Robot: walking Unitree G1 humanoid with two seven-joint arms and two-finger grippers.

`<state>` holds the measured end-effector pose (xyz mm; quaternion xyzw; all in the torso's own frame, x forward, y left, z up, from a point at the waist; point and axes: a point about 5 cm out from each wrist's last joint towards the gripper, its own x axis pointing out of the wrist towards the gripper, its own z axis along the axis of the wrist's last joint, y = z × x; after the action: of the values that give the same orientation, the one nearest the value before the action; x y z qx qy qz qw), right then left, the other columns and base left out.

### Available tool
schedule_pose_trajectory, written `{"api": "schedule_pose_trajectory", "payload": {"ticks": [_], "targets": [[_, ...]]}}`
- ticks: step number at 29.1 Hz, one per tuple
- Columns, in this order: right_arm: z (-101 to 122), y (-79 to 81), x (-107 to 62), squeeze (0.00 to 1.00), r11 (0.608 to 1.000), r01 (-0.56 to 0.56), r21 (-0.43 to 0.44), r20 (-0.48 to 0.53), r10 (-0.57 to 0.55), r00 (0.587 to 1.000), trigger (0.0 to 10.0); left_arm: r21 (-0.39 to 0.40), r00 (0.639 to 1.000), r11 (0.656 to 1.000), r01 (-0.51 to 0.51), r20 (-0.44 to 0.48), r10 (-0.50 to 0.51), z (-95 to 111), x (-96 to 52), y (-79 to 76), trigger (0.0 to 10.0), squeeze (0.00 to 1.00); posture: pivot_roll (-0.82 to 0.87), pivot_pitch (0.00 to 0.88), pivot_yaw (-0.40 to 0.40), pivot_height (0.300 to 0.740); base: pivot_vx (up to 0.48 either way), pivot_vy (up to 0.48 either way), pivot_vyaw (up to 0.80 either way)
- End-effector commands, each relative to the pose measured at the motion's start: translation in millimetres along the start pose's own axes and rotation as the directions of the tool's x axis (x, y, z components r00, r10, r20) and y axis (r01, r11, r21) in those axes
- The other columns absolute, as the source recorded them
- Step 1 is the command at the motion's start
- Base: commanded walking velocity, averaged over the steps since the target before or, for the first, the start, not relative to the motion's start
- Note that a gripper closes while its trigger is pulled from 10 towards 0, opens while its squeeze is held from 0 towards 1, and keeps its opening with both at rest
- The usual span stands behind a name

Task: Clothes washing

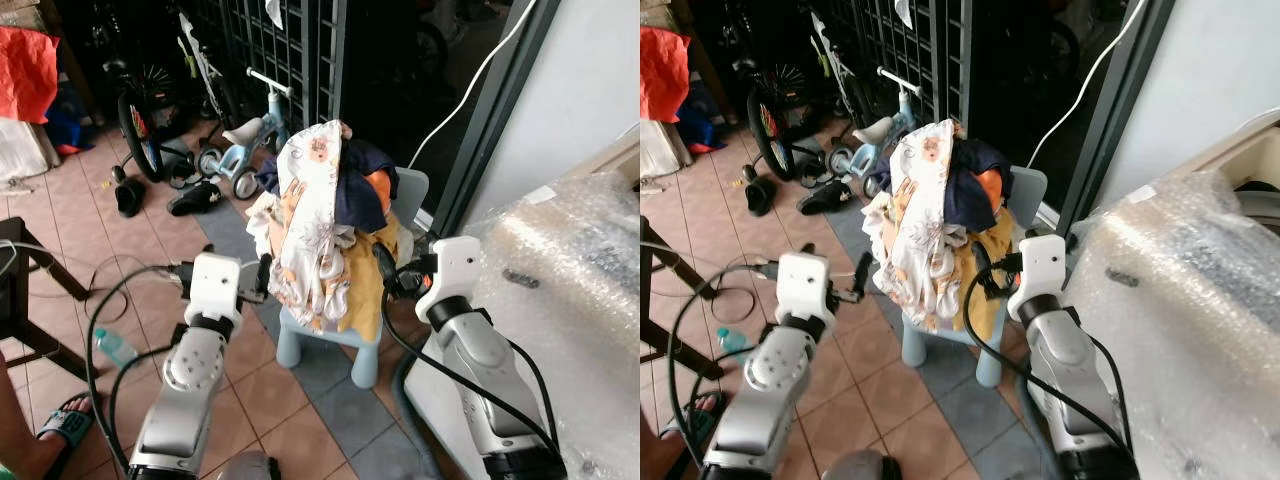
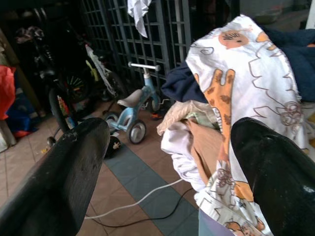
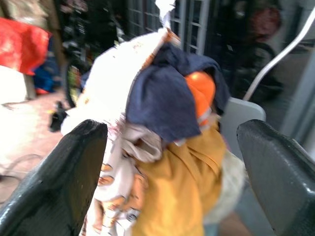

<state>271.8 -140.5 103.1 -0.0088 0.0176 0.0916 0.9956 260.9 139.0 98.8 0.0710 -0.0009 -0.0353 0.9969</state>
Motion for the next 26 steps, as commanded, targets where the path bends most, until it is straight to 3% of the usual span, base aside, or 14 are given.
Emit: {"api": "schedule_pose_trajectory", "payload": {"ticks": [1,7,13,14,15,18,20,21,22,23,26], "targets": [[-8.8,-18.8,-4.3,0.0,0.994,0.108,-0.032,-0.022,-0.109,0.994,10.0,-0.005,1.0,1.0,-0.01,0.004,0.01,-1.6,2.0,-1.0,10.0,0.0,0.01,0.0,0.017,0.74,0.0,0.48,0.0],[-29.6,-24.0,-13.7,0.0,0.977,0.199,-0.074,-0.078,-0.205,0.976,10.0,-0.001,0.997,0.997,-0.08,-0.022,0.08,-6.7,-3.3,14.0,10.0,0.0,0.01,0.0,0.03,0.74,0.0,0.327,0.0],[-48.6,-15.4,-17.1,0.0,0.972,0.225,-0.065,-0.132,-0.232,0.964,10.0,0.016,0.996,0.996,-0.085,-0.04,0.085,-18.0,-5.1,11.4,10.0,0.0,0.0,0.0,0.034,0.74,0.0,0.0,0.0],[-48.6,-15.4,-17.1,0.0,0.972,0.225,-0.065,-0.132,-0.232,0.964,10.0,0.016,0.996,0.996,-0.085,-0.04,0.085,-18.0,-5.1,11.4,10.0,0.0,0.0,0.0,0.034,0.74,0.0,0.0,0.0],[-47.4,-21.1,-12.7,0.0,0.941,0.316,-0.124,-0.129,-0.331,0.935,10.0,0.016,0.995,0.995,-0.096,-0.007,0.096,-9.9,2.5,12.2,10.0,0.0,-0.01,0.0,0.035,0.74,0.0,0.0,0.0],[-33.0,-21.7,-5.5,0.0,0.972,0.227,-0.057,-0.101,-0.232,0.968,10.0,0.02,0.996,0.996,-0.089,0.027,0.089,5.2,14.1,16.9,10.0,0.0,-0.02,0.0,0.043,0.74,0.0,0.0,0.0],[-35.6,-27.3,-6.9,0.0,0.968,0.239,-0.073,-0.093,-0.245,0.965,10.0,0.02,0.996,0.996,-0.09,0.007,0.09,-3.4,14.4,18.9,10.0,0.0,-0.03,0.0,0.043,0.74,0.0,0.0,0.0],[-46.3,-32.3,-10.6,0.0,0.961,0.268,-0.071,-0.136,-0.276,0.952,10.0,-0.008,0.992,0.993,-0.116,-0.052,0.115,-20.3,9.2,21.5,10.0,0.0,-0.04,0.0,0.039,0.74,0.0,0.0,0.0],[-46.3,-32.3,-10.6,0.0,0.961,0.268,-0.071,-0.136,-0.276,0.952,10.0,-0.008,0.992,0.993,-0.116,-0.052,0.115,-20.3,9.2,21.5,10.0,0.0,-0.04,0.0,0.039,0.74,0.0,0.0,0.0],[-39.9,-33.0,-10.1,0.0,0.963,0.255,-0.081,-0.108,-0.263,0.959,10.0,-0.059,0.988,0.989,-0.133,-0.091,0.127,-25.8,6.4,22.5,10.0,0.0,-0.05,0.0,0.041,0.74,0.0,0.0,0.0],[-30.1,-35.3,-9.0,0.0,0.966,0.234,-0.113,-0.065,-0.242,0.968,10.0,-0.044,0.994,0.997,-0.064,-0.089,0.06,-31.4,0.5,14.3,10.0,0.0,-0.06,0.0,0.034,0.74,0.0,0.0,0.0]]}}
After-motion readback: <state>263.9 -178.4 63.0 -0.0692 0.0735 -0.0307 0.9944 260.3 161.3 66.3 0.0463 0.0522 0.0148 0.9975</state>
